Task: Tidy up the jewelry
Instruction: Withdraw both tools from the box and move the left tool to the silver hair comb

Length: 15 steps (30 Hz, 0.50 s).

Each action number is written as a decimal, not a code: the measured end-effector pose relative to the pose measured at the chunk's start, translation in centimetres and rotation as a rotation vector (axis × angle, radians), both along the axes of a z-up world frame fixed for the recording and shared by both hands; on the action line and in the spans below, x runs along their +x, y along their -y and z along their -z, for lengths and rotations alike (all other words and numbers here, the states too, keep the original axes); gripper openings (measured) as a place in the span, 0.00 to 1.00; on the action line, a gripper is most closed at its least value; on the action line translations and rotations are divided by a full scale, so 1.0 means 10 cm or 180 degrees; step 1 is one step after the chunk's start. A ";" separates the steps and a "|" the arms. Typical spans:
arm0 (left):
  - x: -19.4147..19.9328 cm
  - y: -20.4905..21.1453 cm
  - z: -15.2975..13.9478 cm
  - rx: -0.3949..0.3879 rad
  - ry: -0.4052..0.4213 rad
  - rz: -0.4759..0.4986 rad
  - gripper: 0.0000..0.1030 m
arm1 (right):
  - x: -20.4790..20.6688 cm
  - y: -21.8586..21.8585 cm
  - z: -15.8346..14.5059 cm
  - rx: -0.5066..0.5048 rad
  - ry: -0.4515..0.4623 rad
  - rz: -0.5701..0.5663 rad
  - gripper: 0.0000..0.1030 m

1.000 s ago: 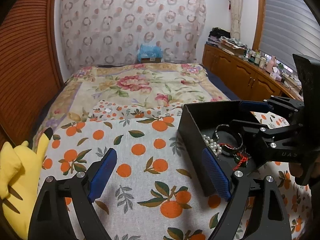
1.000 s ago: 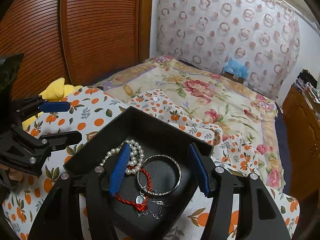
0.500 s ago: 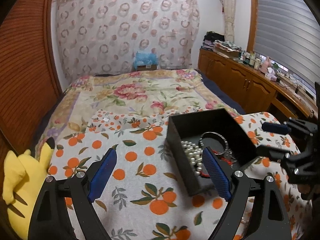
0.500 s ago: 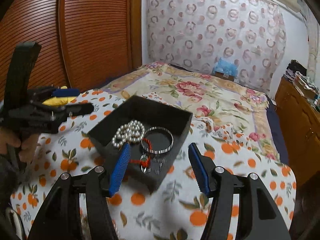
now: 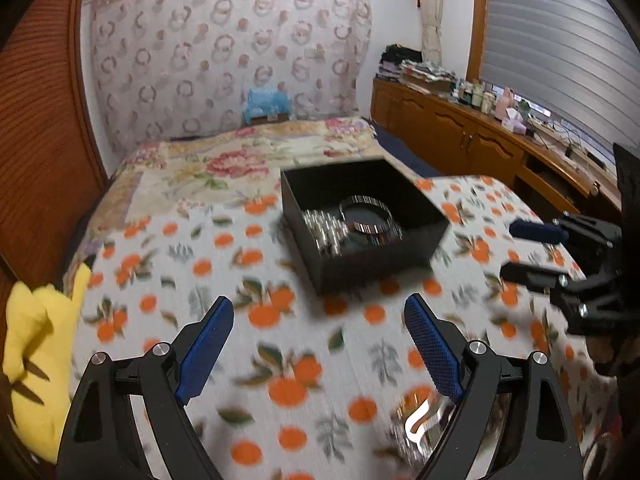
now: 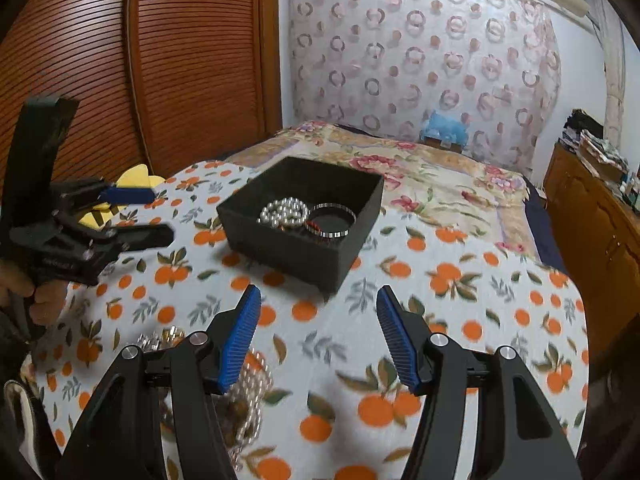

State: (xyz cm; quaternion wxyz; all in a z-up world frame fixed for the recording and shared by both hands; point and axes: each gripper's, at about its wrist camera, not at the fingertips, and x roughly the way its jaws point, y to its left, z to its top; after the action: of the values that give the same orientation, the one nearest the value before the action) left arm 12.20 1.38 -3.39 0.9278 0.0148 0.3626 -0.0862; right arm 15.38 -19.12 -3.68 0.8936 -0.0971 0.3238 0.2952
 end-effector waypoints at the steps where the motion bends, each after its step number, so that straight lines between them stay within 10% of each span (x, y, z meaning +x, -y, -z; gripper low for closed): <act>1: -0.05 0.00 0.02 -0.0009 -0.0020 0.0003 0.81 | -0.04 0.02 0.02 0.0010 -0.0016 0.0014 0.60; 15: -0.58 0.11 0.39 -0.0230 -0.0381 0.0233 0.81 | -0.34 0.09 0.12 0.0014 -0.0066 0.0095 0.56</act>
State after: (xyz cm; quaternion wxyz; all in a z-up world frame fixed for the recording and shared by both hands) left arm 6.44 0.29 -7.28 0.9007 -0.0106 0.4133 -0.1338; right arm 11.96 -20.00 -4.88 0.8948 -0.0872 0.3338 0.2835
